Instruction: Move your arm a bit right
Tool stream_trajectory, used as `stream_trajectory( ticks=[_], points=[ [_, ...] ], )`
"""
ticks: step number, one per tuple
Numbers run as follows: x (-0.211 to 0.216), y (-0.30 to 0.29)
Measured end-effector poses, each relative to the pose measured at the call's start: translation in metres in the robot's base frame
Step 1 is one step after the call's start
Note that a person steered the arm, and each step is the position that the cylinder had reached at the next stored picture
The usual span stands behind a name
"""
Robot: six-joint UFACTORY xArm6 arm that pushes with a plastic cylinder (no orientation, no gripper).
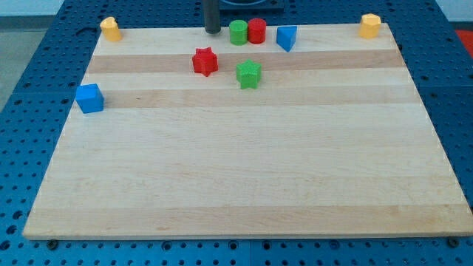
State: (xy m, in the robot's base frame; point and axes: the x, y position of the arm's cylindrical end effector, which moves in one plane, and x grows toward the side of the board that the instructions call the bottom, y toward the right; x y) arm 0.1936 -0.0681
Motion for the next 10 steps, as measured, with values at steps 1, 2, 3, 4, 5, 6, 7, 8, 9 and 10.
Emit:
stream_trajectory(
  ticks=[1,2,3,4,5,6,7,8,9,10],
  points=[
    [-0.001,0.000],
    [-0.001,0.001],
    [-0.002,0.001],
    [-0.002,0.003],
    [-0.001,0.011],
    [-0.002,0.012],
    [0.000,0.012],
    [-0.002,0.014],
    [-0.002,0.015],
    [0.000,0.018]
  ],
)
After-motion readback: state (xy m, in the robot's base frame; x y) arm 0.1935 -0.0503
